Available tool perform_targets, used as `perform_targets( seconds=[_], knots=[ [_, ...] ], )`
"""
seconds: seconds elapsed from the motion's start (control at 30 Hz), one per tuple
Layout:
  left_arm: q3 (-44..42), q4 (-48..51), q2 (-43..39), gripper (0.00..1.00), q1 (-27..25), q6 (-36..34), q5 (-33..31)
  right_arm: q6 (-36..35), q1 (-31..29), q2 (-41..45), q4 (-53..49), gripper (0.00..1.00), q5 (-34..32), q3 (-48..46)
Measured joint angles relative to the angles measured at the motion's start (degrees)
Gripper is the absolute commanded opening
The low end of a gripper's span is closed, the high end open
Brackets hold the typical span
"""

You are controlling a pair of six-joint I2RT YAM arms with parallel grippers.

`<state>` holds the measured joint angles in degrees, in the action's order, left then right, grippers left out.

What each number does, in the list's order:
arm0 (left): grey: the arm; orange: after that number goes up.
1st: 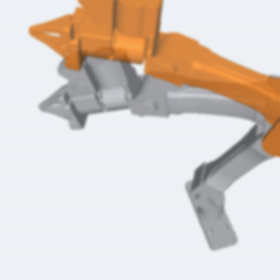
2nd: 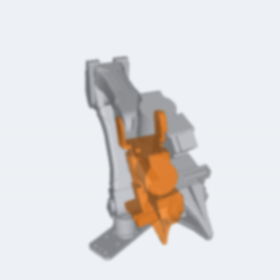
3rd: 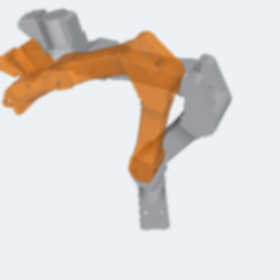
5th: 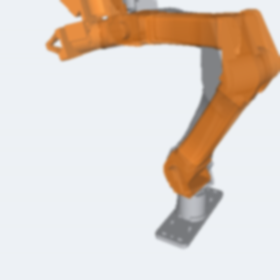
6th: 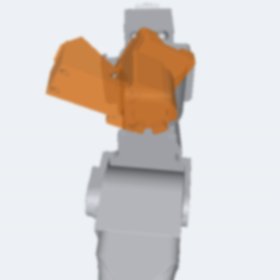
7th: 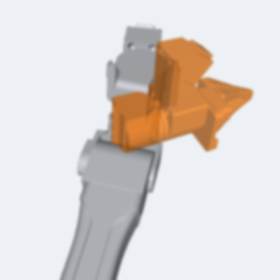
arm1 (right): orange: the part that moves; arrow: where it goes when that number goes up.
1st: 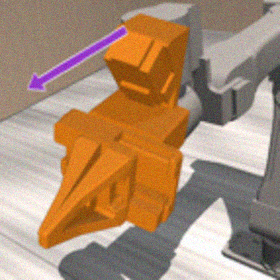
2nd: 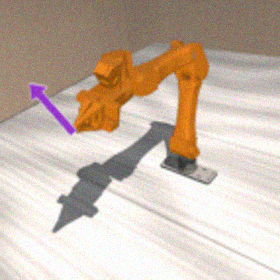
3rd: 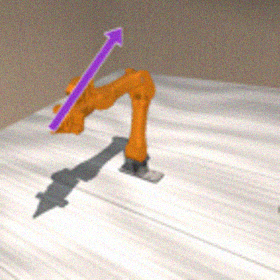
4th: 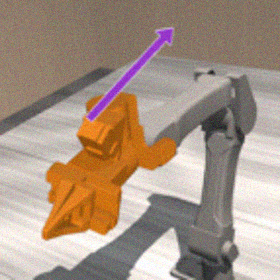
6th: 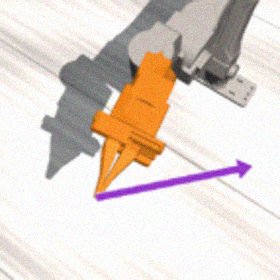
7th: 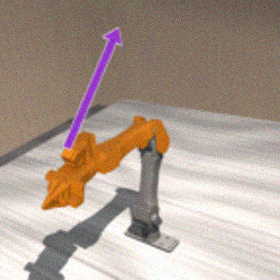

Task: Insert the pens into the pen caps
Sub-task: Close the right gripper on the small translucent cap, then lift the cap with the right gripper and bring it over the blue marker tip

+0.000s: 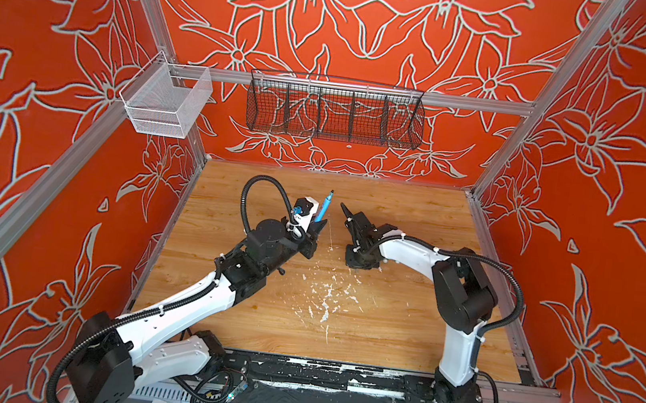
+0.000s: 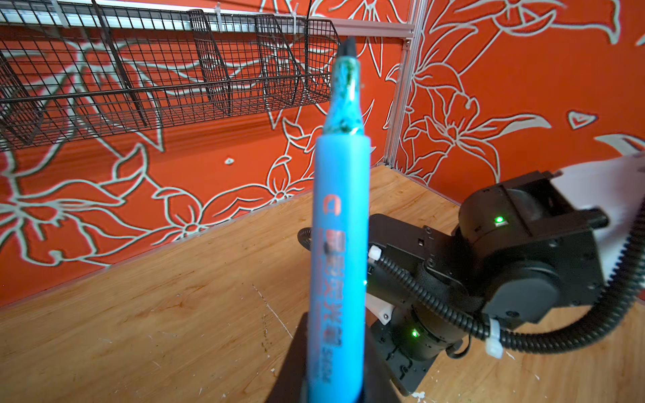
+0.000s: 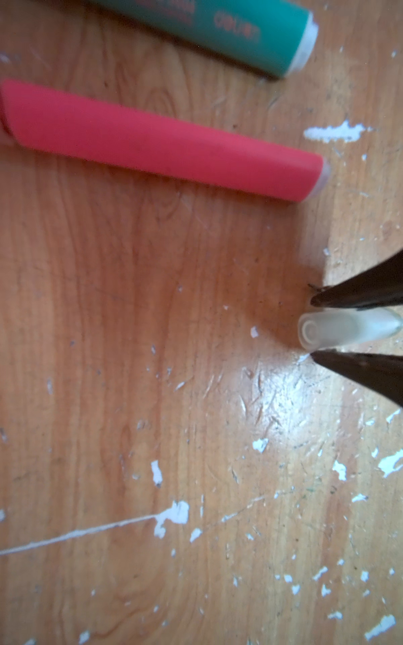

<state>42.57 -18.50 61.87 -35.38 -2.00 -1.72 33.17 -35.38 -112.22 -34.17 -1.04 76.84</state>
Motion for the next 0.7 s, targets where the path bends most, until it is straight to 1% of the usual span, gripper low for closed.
perform_targets(
  seconds=[0.2, 0.37, 0.5, 0.6, 0.7],
  knots=[
    [0.0, 0.0, 0.0, 0.0, 0.0, 0.0, -0.02, -0.11, -0.11, -0.11, 0.39, 0.22, -0.02, -0.42],
    [0.0, 0.0, 0.0, 0.0, 0.0, -0.09, -0.13, -0.35, -0.11, -0.15, 0.72, 0.15, -0.11, -0.5],
    [0.0, 0.0, 0.0, 0.0, 0.0, -0.15, -0.13, -1.55, -0.48, 0.24, 2.49, 0.14, -0.04, -1.22],
    [0.0, 0.0, 0.0, 0.0, 0.0, -0.15, -0.13, -2.86, -1.01, 2.62, 4.13, 0.13, -0.04, -3.69],
    [0.0, -0.02, 0.0, 0.0, -0.04, -0.15, -0.11, -3.72, -1.51, 7.45, 5.62, 0.12, -0.02, -6.4]
  ],
)
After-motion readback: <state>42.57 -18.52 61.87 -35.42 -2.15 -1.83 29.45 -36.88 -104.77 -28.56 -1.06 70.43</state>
